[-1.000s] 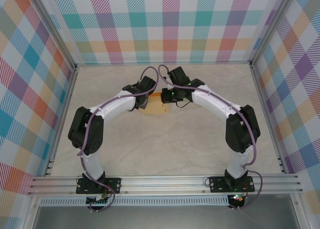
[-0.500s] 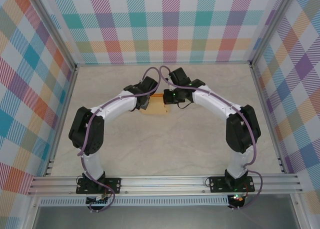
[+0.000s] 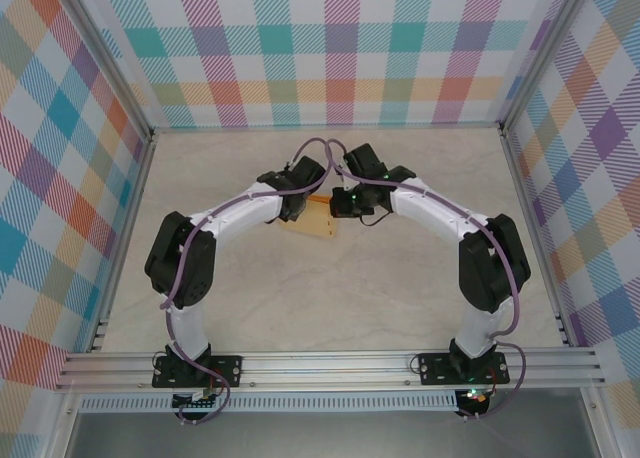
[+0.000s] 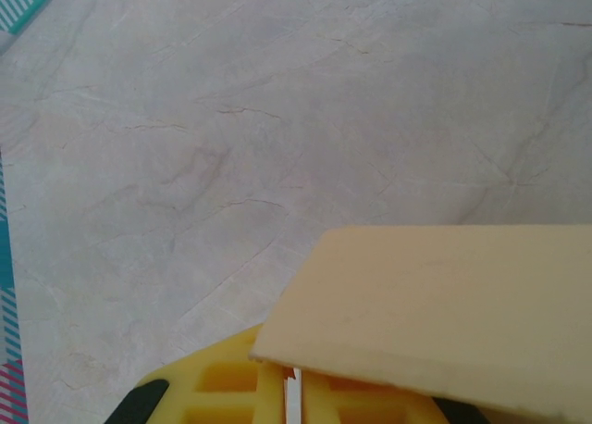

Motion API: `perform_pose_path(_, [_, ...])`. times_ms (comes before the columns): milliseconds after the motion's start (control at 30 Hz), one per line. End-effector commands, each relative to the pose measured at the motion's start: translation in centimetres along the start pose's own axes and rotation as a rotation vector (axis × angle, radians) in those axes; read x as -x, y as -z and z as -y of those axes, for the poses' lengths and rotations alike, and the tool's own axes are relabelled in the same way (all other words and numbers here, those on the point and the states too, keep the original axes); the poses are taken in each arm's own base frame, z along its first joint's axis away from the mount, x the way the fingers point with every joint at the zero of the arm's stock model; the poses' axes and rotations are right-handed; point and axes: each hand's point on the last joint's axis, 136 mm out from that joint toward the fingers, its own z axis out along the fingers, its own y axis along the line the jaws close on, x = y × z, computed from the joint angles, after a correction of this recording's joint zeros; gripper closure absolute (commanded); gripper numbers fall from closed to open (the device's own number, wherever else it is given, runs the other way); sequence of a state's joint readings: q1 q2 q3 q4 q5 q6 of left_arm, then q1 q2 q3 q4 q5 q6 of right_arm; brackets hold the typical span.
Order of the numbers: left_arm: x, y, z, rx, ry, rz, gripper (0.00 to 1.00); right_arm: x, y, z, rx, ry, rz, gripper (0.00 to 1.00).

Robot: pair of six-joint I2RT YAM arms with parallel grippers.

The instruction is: Fold the paper box

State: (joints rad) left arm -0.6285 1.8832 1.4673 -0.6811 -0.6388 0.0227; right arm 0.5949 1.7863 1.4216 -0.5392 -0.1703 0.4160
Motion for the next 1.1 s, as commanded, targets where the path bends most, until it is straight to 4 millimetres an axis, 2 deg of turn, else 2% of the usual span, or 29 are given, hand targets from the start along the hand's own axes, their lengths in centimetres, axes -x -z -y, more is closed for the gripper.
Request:
perform_pose_path(0, [-2.5,-0.9,2.2,-0.036,-0.107,-0.089,0.89,2.1,1.8,-2.0,0.117,-0.033,0.08,1.0])
perform_pose_path(400, [-2.6,-1.6,3.5,-0.025,-0.149,-0.097,0.89,3.8,2.2,-3.0,0.241,-0.089,0.099,1.0])
perform_pose_path(767, [-1.9,-1.2,4.2,-0.033,-0.168,-0.082,0.89,3.7,-0.1,-3.1,0.276,-0.124,0.055,1.0])
perform_pose_path(1067, [-1.8,-1.1,4.8,-0.036,-0.181,-0.08,0.89,3.5,-1.2,-2.7,0.263,-0.116,0.031,1.0])
